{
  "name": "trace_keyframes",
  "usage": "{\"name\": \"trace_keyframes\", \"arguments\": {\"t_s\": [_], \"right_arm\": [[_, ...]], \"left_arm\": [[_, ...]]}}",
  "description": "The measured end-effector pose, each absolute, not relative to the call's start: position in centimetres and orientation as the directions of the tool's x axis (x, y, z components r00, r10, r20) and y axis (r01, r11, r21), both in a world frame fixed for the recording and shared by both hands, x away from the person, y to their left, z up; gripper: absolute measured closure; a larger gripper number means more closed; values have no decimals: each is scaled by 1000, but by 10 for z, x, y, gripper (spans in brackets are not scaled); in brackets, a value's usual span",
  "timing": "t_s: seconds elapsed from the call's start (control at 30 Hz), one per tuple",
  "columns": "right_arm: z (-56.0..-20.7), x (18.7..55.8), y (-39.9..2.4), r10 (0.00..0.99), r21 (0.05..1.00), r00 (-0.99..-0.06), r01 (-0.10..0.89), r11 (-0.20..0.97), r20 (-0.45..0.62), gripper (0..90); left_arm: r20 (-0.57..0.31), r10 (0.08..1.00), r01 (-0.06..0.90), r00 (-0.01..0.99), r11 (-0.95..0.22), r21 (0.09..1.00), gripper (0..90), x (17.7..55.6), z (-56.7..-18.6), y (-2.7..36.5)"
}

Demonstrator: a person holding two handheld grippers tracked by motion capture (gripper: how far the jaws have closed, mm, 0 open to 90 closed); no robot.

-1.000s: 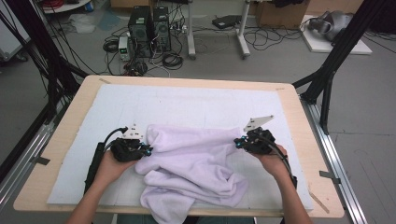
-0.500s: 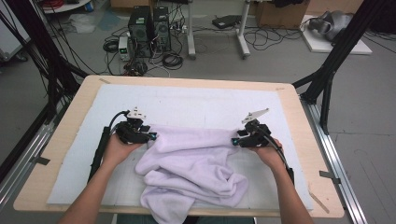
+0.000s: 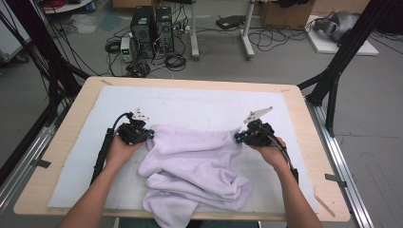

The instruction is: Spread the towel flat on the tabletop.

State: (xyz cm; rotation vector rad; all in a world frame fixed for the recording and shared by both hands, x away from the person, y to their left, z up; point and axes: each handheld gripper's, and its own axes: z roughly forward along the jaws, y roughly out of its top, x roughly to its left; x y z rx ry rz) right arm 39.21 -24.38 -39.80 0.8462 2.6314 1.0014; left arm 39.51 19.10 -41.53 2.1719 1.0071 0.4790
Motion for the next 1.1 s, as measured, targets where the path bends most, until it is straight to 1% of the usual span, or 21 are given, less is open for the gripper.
{"name": "trace_keyframes", "arguments": {"t_s": [0.1, 0.17, 0.23, 0.27, 0.3, 0.33, 0.37, 0.4, 0.43, 0.5, 0.53, 0.57, 0.63, 0.77, 0.93, 1.03, 1.1], "right_arm": [[-369, 410, -248, 607, 669, -795, 437, 602, -27, 871], [-340, 421, -250, 639, 701, -766, 417, 578, -72, 871], [-307, 431, -251, 673, 740, -728, 380, 555, -131, 870], [-290, 436, -251, 693, 765, -703, 354, 537, -161, 861], [-284, 440, -252, 705, 774, -687, 346, 531, -176, 824], [-280, 447, -254, 737, 767, -647, 369, 525, -193, 660], [-282, 453, -256, 773, 764, -609, 410, 498, -177, 595], [-287, 458, -260, 781, 759, -612, 451, 471, -121, 596], [-294, 459, -261, 780, 754, -618, 467, 462, -94, 594], [-311, 454, -257, 755, 735, -647, 460, 498, -106, 586], [-320, 449, -255, 740, 728, -665, 455, 512, -105, 580], [-328, 445, -252, 727, 720, -681, 458, 522, -95, 569], [-343, 437, -249, 701, 696, -711, 475, 539, -58, 553], [-358, 416, -244, 657, 695, -753, 458, 555, -29, 545], [-370, 374, -239, 590, 728, -807, 413, 547, 15, 546], [-382, 345, -234, 536, 730, -844, 370, 575, 5, 550], [-390, 332, -233, 526, 715, -850, 355, 603, -22, 550]], "left_arm": [[72, 806, 493, 588, -428, 757, 871, 411, -385, 195], [118, 833, 442, 541, -401, 802, 871, 423, -353, 197], [163, 855, 362, 492, -371, 855, 867, 435, -315, 198], [176, 866, 343, 468, -362, 867, 846, 439, -306, 198], [178, 884, 348, 432, -345, 872, 762, 445, -298, 197], [146, 899, 381, 413, -316, 869, 598, 450, -295, 197], [124, 901, 410, 415, -306, 859, 514, 453, -296, 198], [119, 896, 429, 428, -317, 846, 518, 453, -301, 200], [111, 890, 445, 443, -326, 834, 513, 452, -308, 200], [106, 873, 448, 477, -345, 825, 509, 445, -326, 203], [78, 872, 463, 484, -330, 822, 509, 441, -335, 205], [46, 865, 473, 500, -317, 822, 509, 435, -345, 205], [35, 845, 474, 533, -333, 815, 510, 423, -362, 204], [3, 799, 479, 602, -364, 799, 509, 396, -388, 197], [-33, 741, 463, 670, -383, 799, 512, 362, -403, 191], [-12, 707, 440, 708, -427, 790, 525, 343, -408, 187], [-17, 683, 433, 730, -444, 784, 543, 334, -411, 184]]}}
